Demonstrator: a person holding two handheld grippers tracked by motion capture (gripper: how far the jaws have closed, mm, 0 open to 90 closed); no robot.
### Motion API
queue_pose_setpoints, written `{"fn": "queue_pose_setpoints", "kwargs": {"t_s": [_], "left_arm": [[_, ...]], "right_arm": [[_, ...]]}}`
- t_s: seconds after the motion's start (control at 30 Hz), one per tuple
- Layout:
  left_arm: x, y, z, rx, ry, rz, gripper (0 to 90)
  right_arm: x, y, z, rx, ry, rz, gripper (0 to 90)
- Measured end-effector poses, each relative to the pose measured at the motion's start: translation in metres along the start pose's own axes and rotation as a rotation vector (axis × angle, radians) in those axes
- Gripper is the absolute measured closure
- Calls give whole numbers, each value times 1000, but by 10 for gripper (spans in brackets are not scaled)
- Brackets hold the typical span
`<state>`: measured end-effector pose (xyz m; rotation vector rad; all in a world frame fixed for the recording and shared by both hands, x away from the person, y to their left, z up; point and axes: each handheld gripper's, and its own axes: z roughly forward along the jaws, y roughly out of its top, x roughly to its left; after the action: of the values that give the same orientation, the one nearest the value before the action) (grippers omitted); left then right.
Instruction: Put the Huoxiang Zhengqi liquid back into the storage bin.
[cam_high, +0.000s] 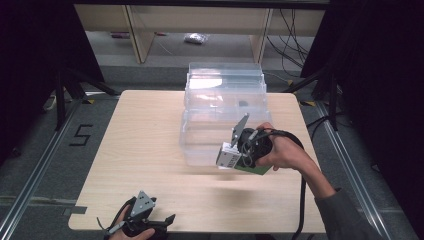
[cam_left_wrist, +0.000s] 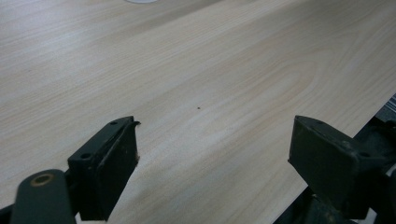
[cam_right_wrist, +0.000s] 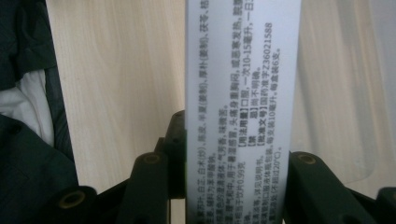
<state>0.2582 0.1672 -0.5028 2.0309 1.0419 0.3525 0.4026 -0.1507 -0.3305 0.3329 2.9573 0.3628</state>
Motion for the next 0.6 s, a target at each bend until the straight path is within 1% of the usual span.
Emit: {"fn": "queue_pose_setpoints", "kwargs": {"t_s": [0.03,0.07,0.1,0.13,0.17,0.2,0.23,0.27,0.3,0.33,0.37,0.4,0.43,0.5,0.53,0.57,0.6], "left_arm": [[0,0,0,-1,0,-2,149],[0,0,0,-1,0,-2,149],[0,0,0,0,-4,9,149],[0,0,0,0,-4,9,149],[0,0,0,-1,-3,3,149],[0,0,0,-1,-3,3,149],[0,0,0,0,-1,-1,149],[1,0,0,1,-6,9,149],[0,0,0,0,-6,8,149],[0,0,0,0,-6,8,149],[0,0,0,0,-8,9,149],[0,0,1,-9,-8,-1,149],[-1,0,1,-10,-6,-12,149],[-1,0,0,-6,-2,-14,149],[-1,0,0,-6,-2,-14,149],[-1,0,0,-1,4,-7,149],[-1,0,0,-1,4,-7,149]], "right_arm": [[-3,3,-4,3,-14,-30,647],[-3,3,-4,3,-14,-30,647],[-5,6,-10,5,-24,-21,647],[-5,6,-10,5,-24,-21,647],[-11,8,-14,4,-38,-43,648],[-11,8,-14,4,-38,-43,648],[-15,10,-18,16,-49,-52,647],[-15,10,-18,16,-49,-52,647],[-18,12,-20,0,-34,-50,648],[-18,12,-20,0,-34,-50,648],[-23,14,-23,12,-40,-49,648],[-27,14,-23,9,-37,-72,648],[-28,15,-24,11,-38,-49,647],[-33,15,-24,8,-33,-47,647],[-33,15,-24,8,-33,-47,647],[-39,15,-23,9,-34,-45,647],[-39,15,-23,9,-34,-45,647]]}}
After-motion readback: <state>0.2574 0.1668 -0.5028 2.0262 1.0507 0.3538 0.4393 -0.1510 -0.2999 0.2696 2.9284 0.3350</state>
